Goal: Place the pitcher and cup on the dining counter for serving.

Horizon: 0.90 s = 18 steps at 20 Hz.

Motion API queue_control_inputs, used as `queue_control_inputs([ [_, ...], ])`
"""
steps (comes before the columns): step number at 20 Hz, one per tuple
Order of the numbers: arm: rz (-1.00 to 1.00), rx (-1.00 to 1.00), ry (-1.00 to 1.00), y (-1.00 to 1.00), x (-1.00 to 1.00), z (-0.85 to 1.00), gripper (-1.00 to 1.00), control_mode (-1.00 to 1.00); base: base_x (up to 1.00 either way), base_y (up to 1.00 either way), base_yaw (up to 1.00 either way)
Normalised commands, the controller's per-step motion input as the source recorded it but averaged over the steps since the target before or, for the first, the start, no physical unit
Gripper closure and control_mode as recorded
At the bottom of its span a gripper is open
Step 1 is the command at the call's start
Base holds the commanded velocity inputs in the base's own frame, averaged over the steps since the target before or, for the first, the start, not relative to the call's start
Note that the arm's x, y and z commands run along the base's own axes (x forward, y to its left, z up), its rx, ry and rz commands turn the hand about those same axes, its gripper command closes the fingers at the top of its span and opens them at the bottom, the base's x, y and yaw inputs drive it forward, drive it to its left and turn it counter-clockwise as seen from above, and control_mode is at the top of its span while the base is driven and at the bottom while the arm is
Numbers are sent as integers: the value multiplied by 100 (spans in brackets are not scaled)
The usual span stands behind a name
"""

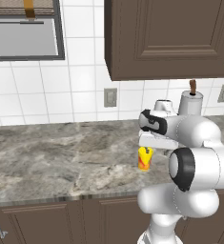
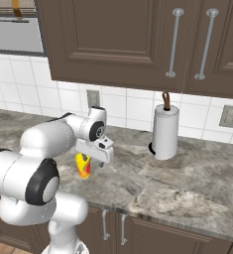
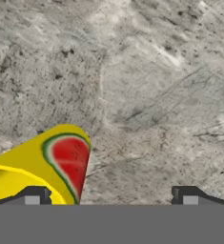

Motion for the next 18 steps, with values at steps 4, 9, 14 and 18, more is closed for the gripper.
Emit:
queue_control_inputs([
  [4,0,0,-1,0,2,-16,-100,-100,0,0,0],
  [9,0,0,-1,0,4,-14,-100,-100,0,0,0],
  [14,0,0,0,1,0,-12,-100,-100,0,0,0],
  [18,0,0,0,7,0,-27,-100,-100,0,0,0],
])
